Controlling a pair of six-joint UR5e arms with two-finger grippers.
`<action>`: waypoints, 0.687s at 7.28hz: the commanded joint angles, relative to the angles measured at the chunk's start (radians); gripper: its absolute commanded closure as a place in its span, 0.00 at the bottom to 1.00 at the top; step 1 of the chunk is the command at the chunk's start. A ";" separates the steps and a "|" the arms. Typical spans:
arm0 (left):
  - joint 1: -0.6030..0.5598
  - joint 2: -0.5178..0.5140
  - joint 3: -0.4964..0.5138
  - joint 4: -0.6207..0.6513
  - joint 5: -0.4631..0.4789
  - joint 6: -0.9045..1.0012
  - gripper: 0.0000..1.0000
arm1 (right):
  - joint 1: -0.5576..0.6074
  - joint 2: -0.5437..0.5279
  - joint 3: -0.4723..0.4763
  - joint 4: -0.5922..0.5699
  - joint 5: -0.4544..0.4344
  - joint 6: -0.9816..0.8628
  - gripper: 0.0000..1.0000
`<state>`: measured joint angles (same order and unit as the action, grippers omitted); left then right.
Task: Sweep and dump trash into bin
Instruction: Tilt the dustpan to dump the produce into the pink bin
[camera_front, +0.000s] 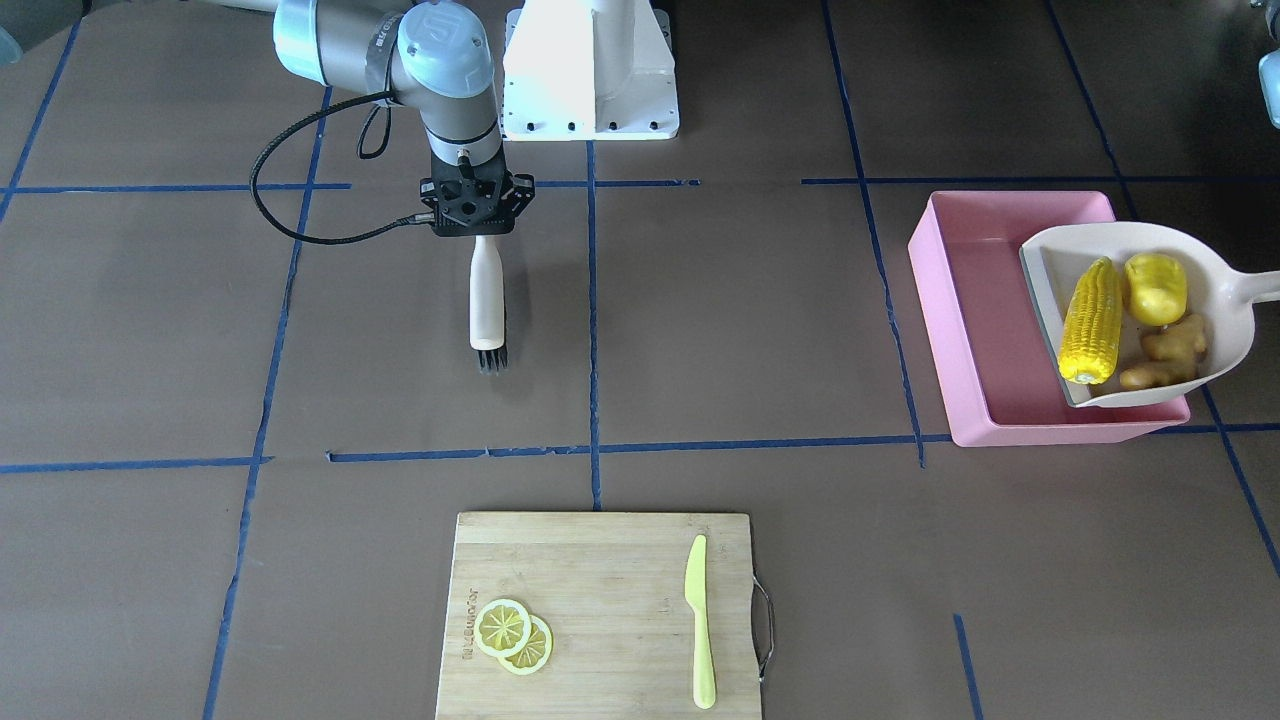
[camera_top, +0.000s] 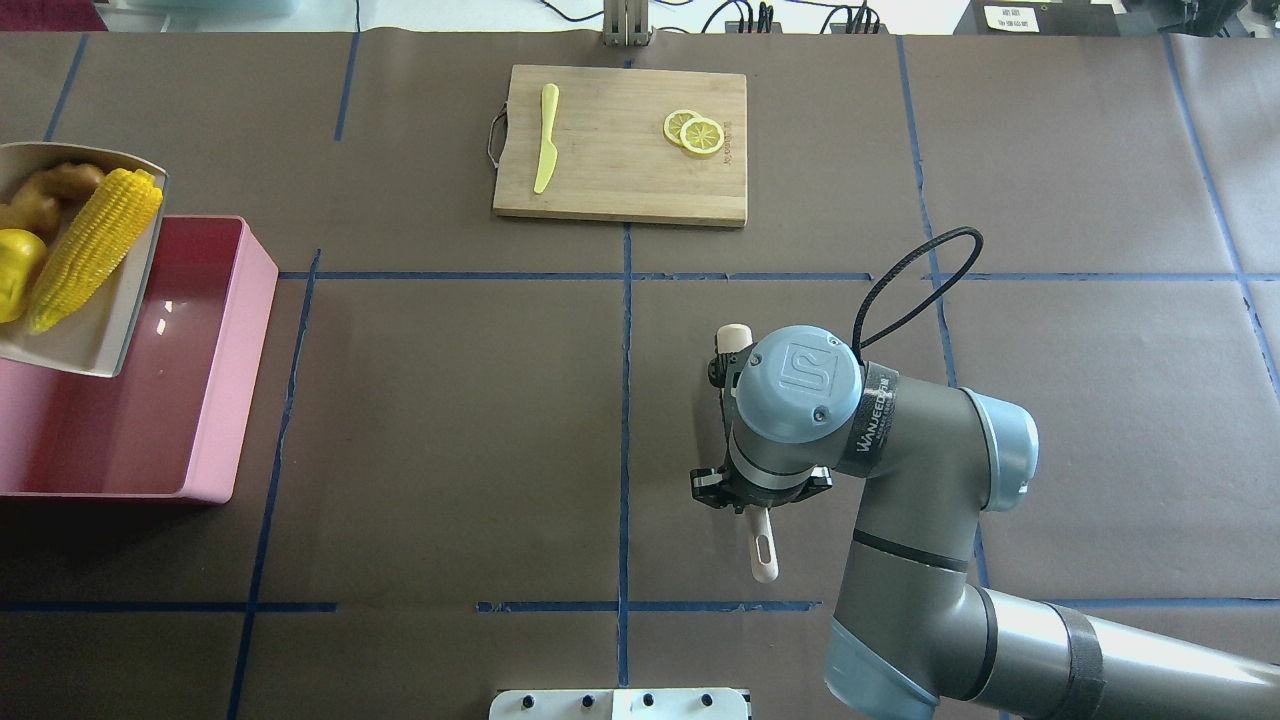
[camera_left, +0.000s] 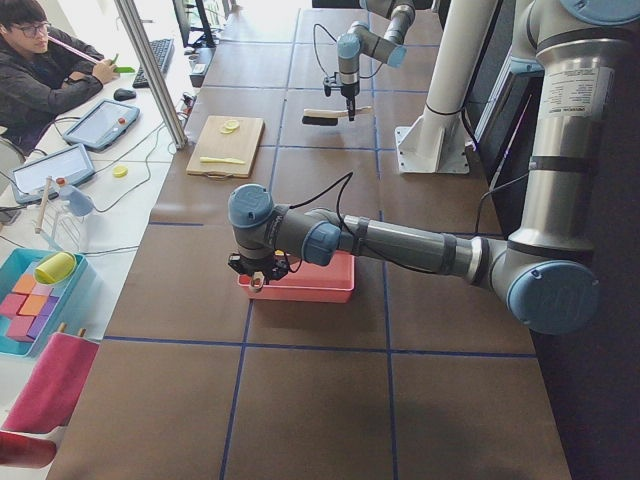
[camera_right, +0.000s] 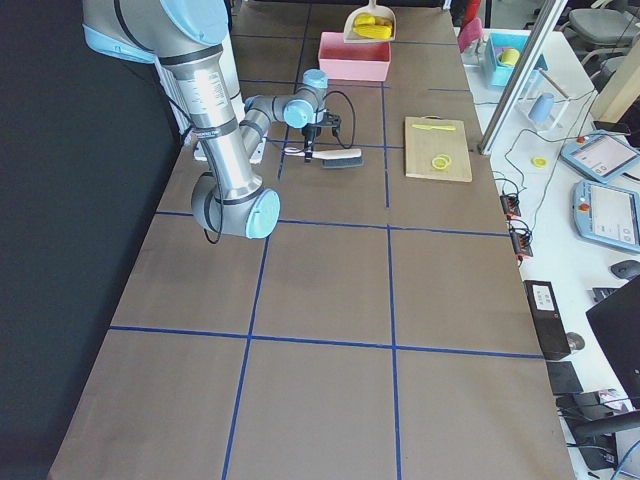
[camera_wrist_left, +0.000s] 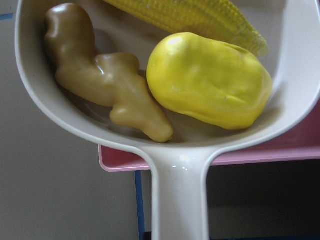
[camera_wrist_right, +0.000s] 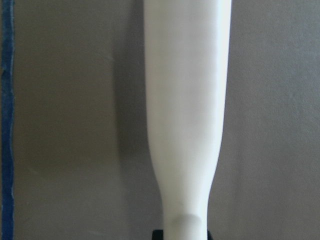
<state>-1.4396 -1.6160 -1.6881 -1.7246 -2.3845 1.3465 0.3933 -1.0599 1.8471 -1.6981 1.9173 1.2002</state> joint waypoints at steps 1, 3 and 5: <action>0.014 0.001 -0.007 -0.001 0.065 -0.001 1.00 | -0.002 0.000 0.001 0.000 0.000 -0.001 1.00; 0.011 0.001 -0.031 -0.003 0.091 0.000 1.00 | -0.002 0.000 0.001 0.002 0.000 -0.001 1.00; -0.007 0.020 -0.068 0.019 0.235 0.157 1.00 | -0.002 -0.005 0.001 0.002 0.000 0.001 1.00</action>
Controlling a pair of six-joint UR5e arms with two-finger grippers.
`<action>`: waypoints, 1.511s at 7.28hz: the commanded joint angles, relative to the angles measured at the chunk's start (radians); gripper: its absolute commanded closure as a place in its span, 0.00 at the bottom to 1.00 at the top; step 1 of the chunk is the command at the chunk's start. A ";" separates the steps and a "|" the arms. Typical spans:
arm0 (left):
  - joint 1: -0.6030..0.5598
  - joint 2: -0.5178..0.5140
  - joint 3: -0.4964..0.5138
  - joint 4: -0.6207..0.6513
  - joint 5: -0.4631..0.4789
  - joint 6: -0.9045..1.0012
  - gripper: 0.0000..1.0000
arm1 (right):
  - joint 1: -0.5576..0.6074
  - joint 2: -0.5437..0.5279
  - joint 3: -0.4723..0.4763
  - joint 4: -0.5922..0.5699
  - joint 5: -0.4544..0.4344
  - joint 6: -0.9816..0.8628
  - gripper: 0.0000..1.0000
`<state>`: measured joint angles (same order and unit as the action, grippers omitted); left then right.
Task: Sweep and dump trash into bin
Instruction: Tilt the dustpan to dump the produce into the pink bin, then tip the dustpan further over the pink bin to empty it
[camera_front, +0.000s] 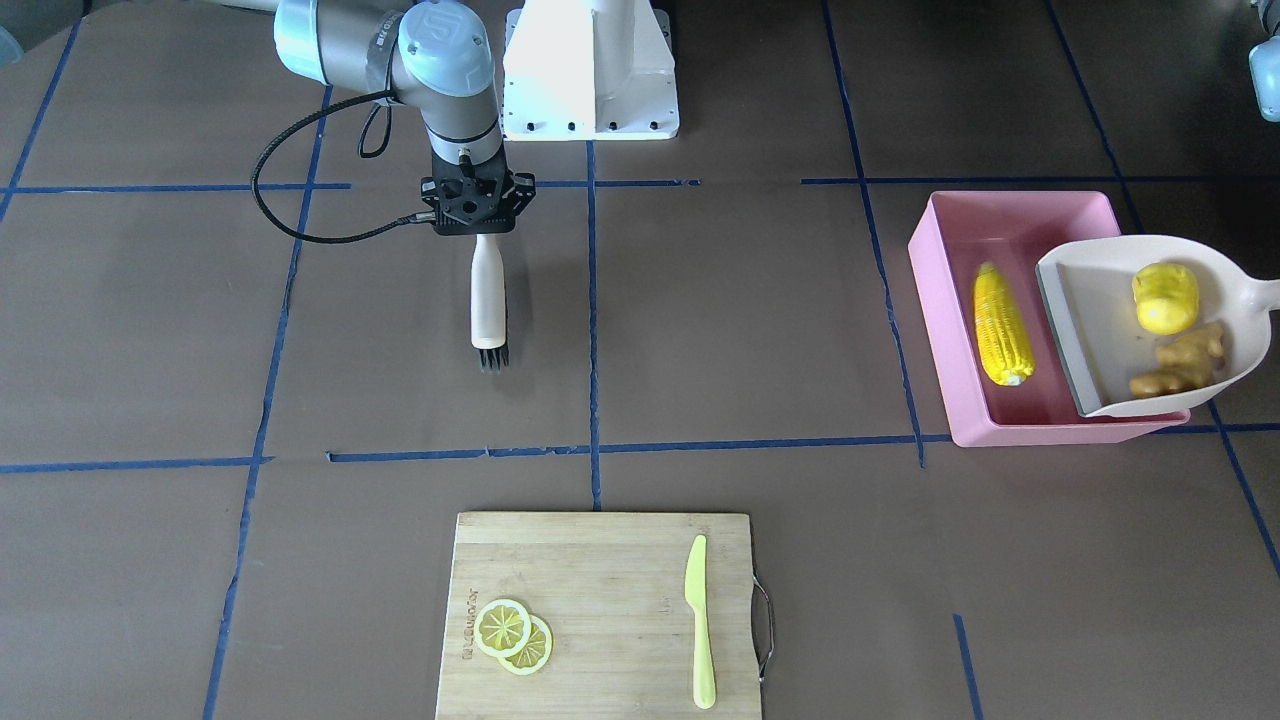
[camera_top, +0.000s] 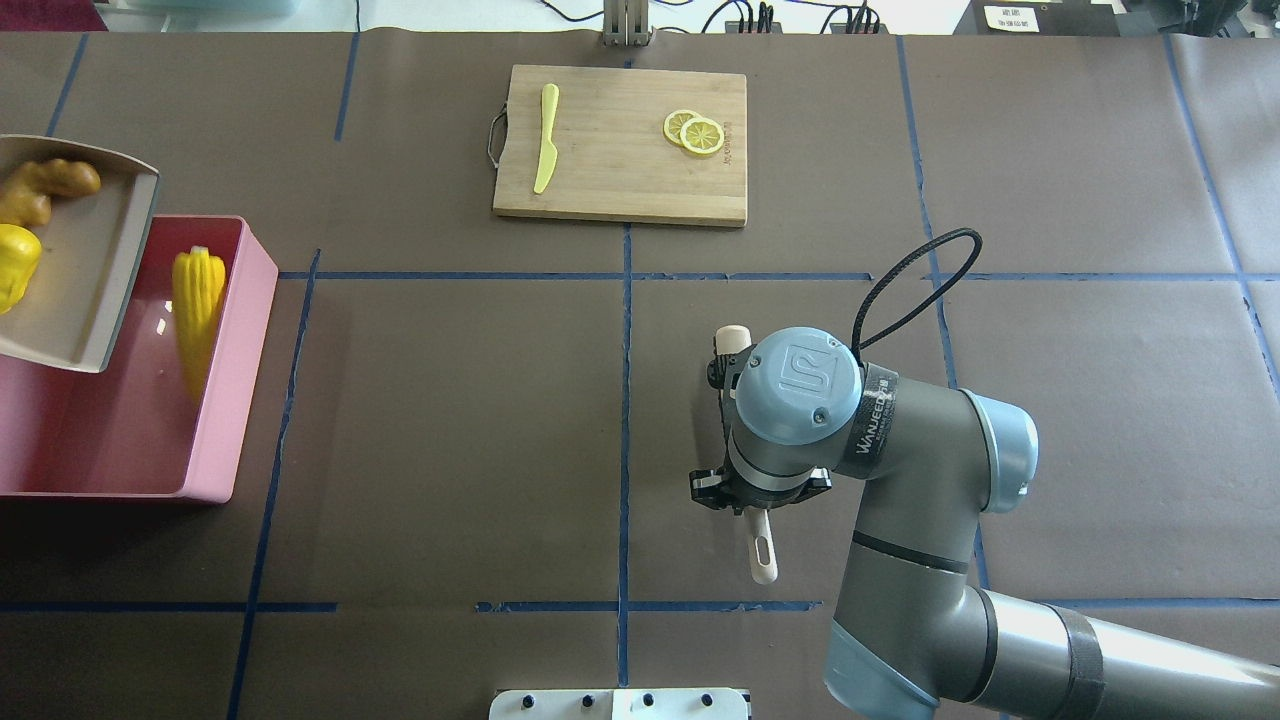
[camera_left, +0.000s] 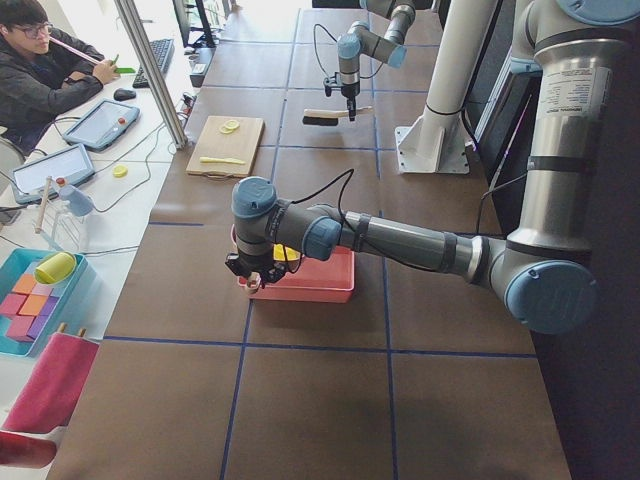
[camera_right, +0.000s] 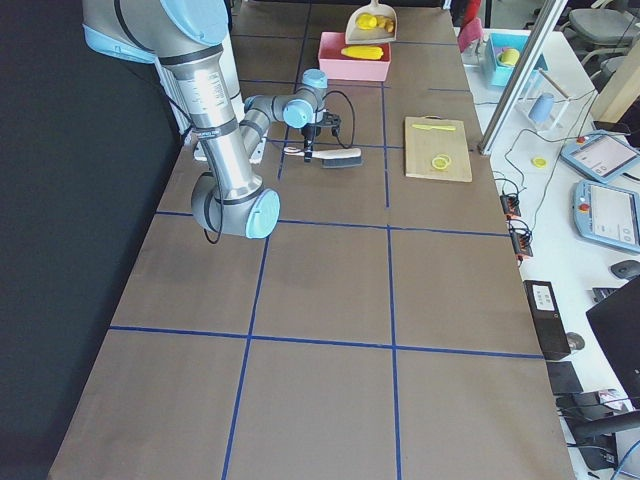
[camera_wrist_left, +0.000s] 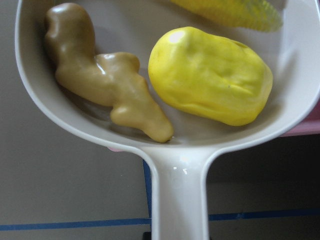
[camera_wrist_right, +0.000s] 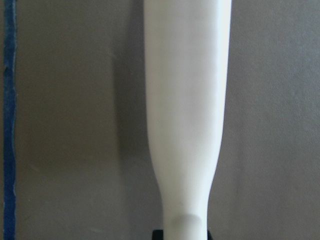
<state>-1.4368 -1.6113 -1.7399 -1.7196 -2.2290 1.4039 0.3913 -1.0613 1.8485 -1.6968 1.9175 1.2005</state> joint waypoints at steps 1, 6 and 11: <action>-0.013 0.028 -0.021 0.015 0.088 0.124 1.00 | -0.003 -0.005 0.000 0.000 0.000 0.001 1.00; -0.013 0.031 -0.069 0.017 0.160 0.144 1.00 | -0.003 -0.006 0.002 0.000 0.000 0.001 1.00; -0.010 0.022 -0.035 0.082 -0.005 0.091 1.00 | -0.003 -0.005 0.002 0.002 -0.002 0.004 1.00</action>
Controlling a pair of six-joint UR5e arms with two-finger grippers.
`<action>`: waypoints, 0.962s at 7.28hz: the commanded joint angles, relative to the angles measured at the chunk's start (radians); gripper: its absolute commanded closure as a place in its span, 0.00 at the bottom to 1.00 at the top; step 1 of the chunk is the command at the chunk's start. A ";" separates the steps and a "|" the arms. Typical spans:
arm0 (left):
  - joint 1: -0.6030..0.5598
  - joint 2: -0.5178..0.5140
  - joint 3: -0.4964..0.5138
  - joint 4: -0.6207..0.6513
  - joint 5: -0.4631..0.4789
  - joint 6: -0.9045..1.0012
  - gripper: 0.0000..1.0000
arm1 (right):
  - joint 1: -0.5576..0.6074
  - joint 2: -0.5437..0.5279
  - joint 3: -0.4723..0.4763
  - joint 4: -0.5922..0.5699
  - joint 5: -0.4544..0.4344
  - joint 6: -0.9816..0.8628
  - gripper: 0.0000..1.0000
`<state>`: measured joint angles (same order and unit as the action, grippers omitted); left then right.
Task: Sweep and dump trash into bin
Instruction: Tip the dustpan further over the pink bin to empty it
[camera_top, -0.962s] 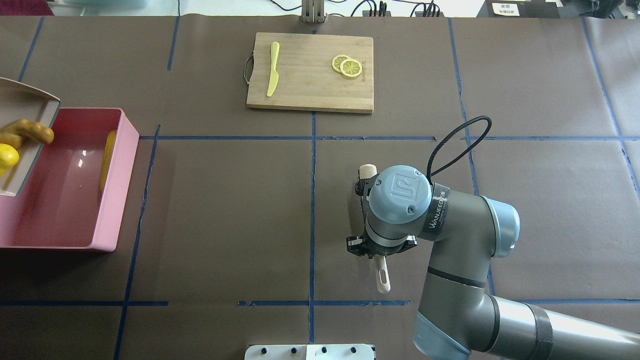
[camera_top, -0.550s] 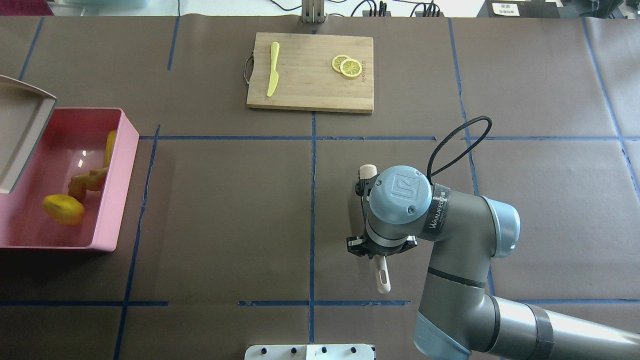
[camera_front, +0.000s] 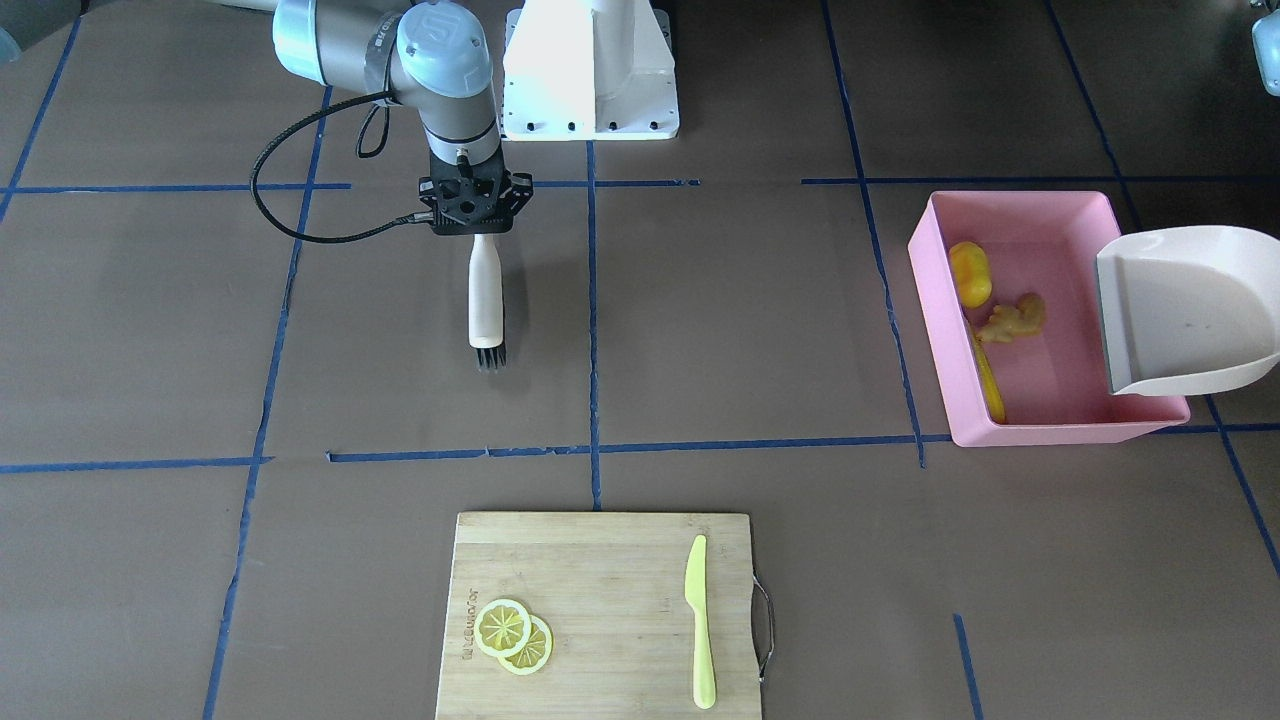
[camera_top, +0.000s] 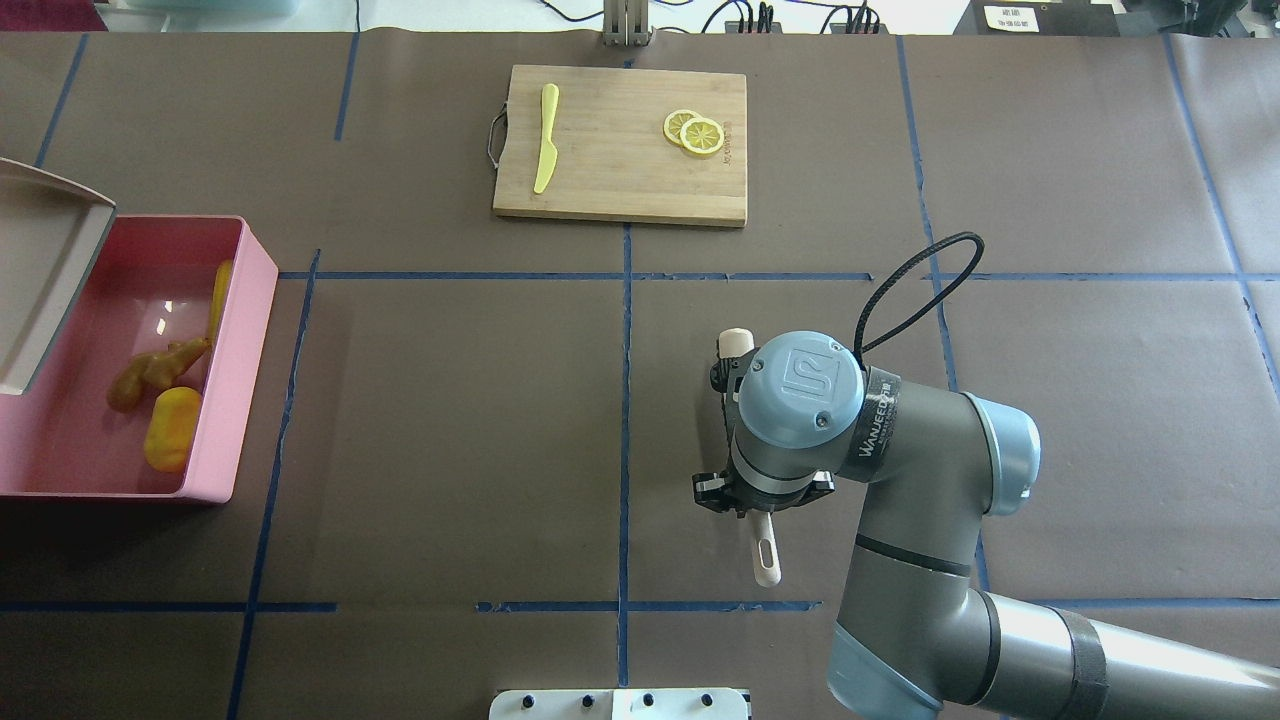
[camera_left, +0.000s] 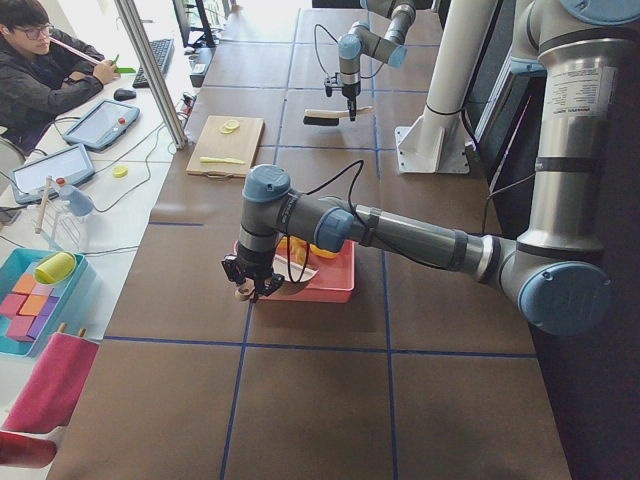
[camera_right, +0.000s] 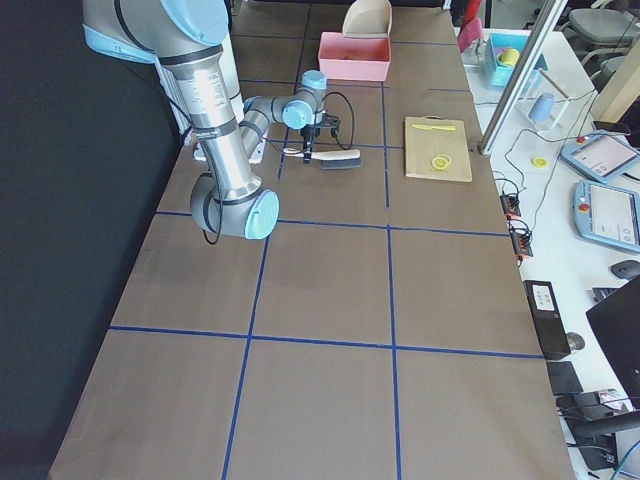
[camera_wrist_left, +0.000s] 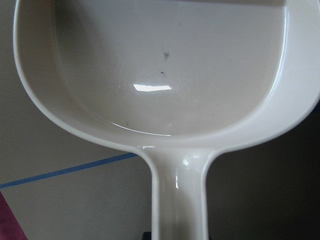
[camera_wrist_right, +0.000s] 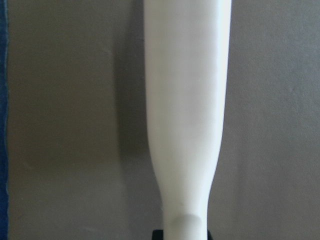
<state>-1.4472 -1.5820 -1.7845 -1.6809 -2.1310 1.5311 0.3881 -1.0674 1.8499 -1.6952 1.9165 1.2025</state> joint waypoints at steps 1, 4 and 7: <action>-0.001 -0.010 -0.022 0.087 -0.145 -0.110 1.00 | 0.000 0.001 0.002 0.000 -0.001 0.003 1.00; 0.001 -0.015 -0.137 0.107 -0.274 -0.389 1.00 | 0.000 0.001 0.000 0.000 -0.001 0.009 1.00; 0.205 -0.083 -0.204 0.043 -0.271 -0.759 1.00 | 0.000 0.001 0.000 0.003 -0.013 0.009 1.00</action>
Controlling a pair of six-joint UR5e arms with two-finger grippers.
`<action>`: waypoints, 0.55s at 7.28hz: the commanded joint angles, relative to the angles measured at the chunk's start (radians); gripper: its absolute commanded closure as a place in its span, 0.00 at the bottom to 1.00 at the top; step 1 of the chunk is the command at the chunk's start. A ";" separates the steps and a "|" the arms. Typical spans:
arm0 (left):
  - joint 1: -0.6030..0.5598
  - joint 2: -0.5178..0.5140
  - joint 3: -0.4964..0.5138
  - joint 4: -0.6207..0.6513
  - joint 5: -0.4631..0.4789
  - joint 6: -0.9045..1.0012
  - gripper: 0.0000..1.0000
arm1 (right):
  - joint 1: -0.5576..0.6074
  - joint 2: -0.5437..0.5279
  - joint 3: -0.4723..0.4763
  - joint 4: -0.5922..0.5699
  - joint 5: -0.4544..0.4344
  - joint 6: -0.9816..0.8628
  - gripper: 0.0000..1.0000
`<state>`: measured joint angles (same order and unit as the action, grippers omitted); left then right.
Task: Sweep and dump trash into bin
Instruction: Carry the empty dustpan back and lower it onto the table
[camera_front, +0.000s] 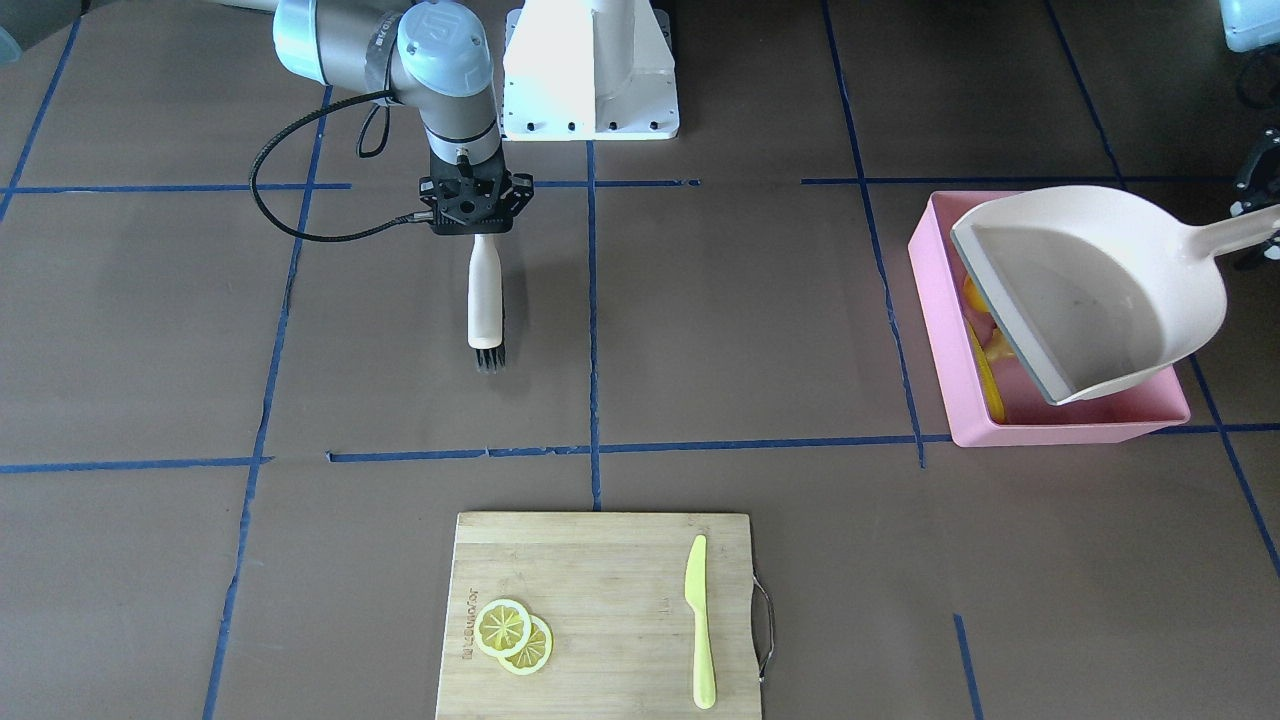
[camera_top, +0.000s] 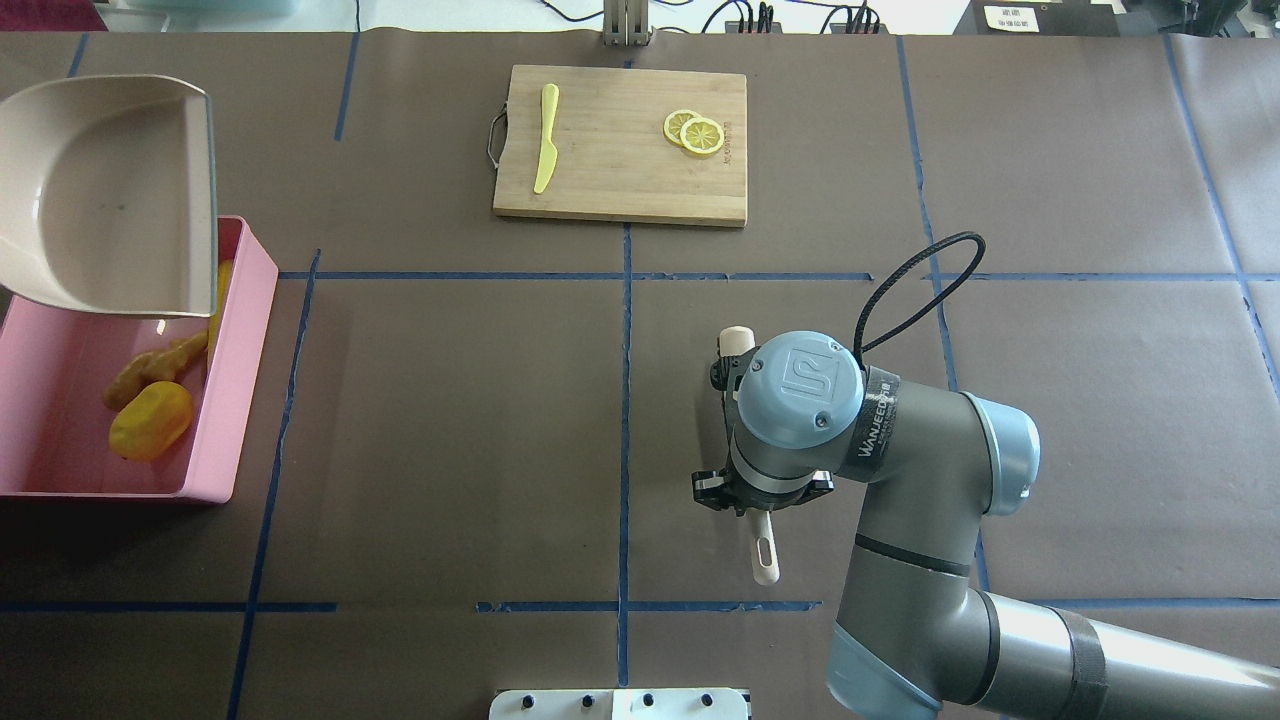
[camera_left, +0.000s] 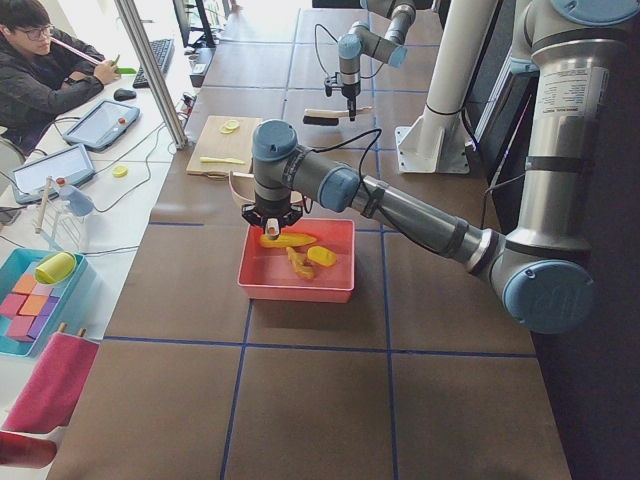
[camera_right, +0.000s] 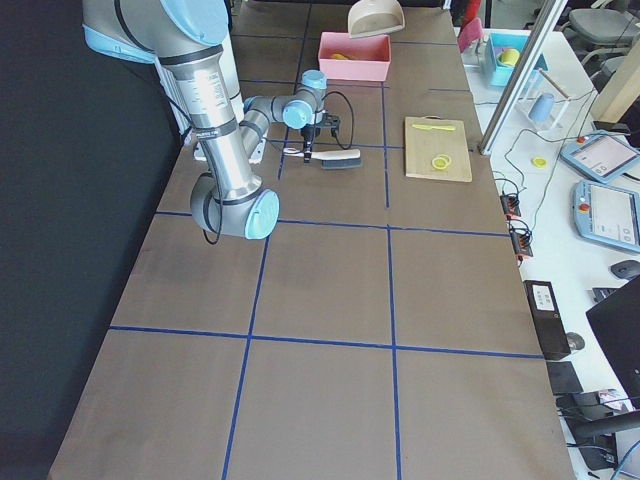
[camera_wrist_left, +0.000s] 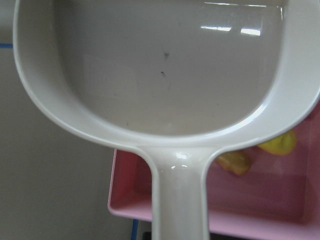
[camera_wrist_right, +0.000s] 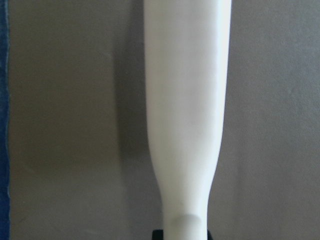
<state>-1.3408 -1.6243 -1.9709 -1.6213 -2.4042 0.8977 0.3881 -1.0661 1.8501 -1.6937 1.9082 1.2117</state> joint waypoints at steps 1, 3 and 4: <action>0.154 -0.080 -0.017 -0.035 0.008 -0.204 1.00 | 0.000 0.000 0.001 0.002 -0.005 0.002 1.00; 0.282 -0.091 -0.008 -0.115 0.064 -0.223 1.00 | 0.000 0.001 0.001 0.003 -0.003 0.002 1.00; 0.355 -0.120 0.001 -0.133 0.072 -0.224 1.00 | 0.000 0.002 0.003 0.002 -0.003 0.003 1.00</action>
<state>-1.0746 -1.7159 -1.9779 -1.7211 -2.3549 0.6836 0.3881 -1.0652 1.8519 -1.6914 1.9047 1.2137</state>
